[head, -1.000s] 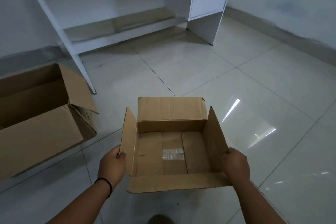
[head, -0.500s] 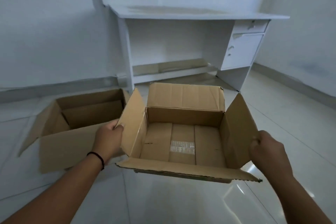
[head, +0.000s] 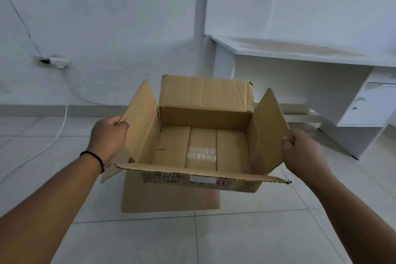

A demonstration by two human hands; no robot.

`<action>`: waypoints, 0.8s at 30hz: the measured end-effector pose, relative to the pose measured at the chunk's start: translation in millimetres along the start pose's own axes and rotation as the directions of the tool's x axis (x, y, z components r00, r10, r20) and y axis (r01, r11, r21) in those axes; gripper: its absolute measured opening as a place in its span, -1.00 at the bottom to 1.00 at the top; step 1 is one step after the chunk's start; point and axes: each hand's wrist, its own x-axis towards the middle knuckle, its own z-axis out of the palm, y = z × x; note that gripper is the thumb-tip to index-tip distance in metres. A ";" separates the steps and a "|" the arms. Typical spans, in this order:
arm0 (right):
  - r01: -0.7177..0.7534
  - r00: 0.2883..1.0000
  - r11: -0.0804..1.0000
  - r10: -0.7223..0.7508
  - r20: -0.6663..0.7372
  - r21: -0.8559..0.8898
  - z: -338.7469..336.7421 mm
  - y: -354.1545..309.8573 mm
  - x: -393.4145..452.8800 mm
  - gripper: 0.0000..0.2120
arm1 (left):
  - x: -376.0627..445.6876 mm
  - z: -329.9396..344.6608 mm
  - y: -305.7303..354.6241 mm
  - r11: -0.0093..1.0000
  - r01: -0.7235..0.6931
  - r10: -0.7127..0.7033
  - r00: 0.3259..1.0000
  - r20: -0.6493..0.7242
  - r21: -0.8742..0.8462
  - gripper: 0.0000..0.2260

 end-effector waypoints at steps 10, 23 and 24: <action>-0.014 0.997 0.999 0.017 0.076 -0.037 111.1 -77.8 111.8 -0.84 | 132.0 -10.8 -36.2 0.994 0.070 -0.073 0.996 -0.043 -0.082 -0.85; -0.090 0.957 0.995 0.099 0.274 -0.045 224.3 -48.0 173.7 -0.79 | 183.5 36.1 -108.6 0.981 0.195 -0.195 0.981 -0.014 0.021 -0.84; -0.103 0.951 0.994 0.111 0.287 -0.041 230.9 -42.0 175.2 -0.80 | 184.4 40.7 -113.6 0.978 0.205 -0.204 0.979 -0.013 0.046 -0.88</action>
